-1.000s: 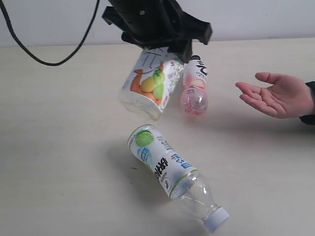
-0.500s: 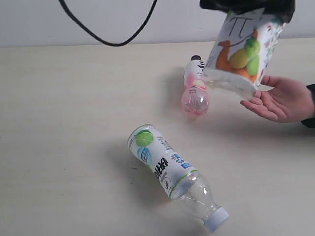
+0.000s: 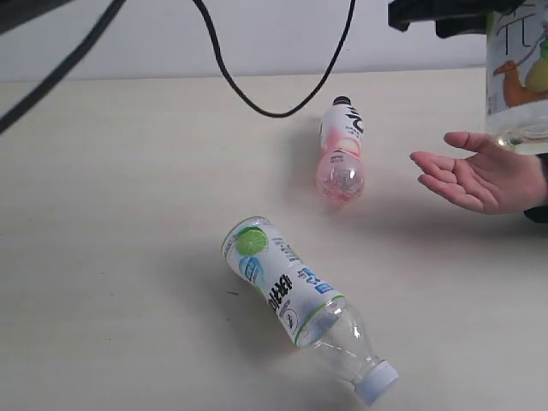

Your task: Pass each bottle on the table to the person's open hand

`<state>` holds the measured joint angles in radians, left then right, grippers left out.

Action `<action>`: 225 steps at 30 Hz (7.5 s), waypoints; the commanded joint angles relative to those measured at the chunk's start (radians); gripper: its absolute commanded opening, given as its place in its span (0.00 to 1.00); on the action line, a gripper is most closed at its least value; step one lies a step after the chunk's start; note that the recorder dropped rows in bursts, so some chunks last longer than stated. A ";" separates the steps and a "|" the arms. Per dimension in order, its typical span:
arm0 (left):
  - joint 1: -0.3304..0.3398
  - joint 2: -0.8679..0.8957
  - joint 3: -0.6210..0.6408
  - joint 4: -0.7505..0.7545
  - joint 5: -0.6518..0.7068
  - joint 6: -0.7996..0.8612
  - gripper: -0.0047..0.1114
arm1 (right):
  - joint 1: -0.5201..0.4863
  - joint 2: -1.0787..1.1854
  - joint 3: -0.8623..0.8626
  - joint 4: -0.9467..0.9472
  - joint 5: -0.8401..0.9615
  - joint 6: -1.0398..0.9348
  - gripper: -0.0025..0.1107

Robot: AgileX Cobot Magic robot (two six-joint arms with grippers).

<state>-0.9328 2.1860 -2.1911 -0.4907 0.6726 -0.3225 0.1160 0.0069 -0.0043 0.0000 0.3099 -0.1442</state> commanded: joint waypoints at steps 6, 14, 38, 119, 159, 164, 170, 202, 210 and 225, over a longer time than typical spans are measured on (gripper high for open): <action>0.086 0.147 -0.011 -0.347 -0.021 0.060 0.04 | 0.001 -0.007 0.004 0.000 -0.012 0.000 0.02; 0.087 0.246 -0.011 -0.553 -0.061 0.217 0.04 | 0.001 -0.007 0.004 0.000 -0.012 0.000 0.02; 0.096 0.326 -0.011 -0.536 -0.108 0.219 0.37 | 0.001 -0.007 0.004 0.000 -0.005 0.000 0.02; 0.323 0.068 0.055 -0.378 0.503 0.846 0.04 | 0.001 -0.007 0.004 0.000 -0.010 0.000 0.02; 0.323 -0.295 0.810 -0.260 -0.272 1.022 0.04 | 0.001 -0.007 0.004 0.000 -0.006 0.000 0.02; 0.323 -0.293 0.810 -0.260 -0.272 1.022 0.04 | 0.001 -0.007 0.004 0.000 -0.006 0.000 0.02; 0.323 -0.293 0.810 -0.282 -0.270 1.022 0.04 | 0.001 -0.007 0.004 0.000 -0.006 0.000 0.02; 0.323 -0.293 0.810 -0.283 -0.263 1.024 0.04 | 0.001 -0.007 0.004 0.000 -0.006 0.000 0.02; 0.323 -0.293 0.810 -0.283 -0.261 1.024 0.04 | 0.001 -0.007 0.004 0.000 -0.006 0.000 0.02; 0.323 -0.293 0.810 -0.283 -0.258 1.024 0.04 | 0.001 -0.007 0.004 0.000 -0.012 0.000 0.02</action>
<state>-0.6112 1.8950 -1.3862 -0.7653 0.4144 0.6987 0.1160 0.0069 -0.0043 0.0000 0.3099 -0.1442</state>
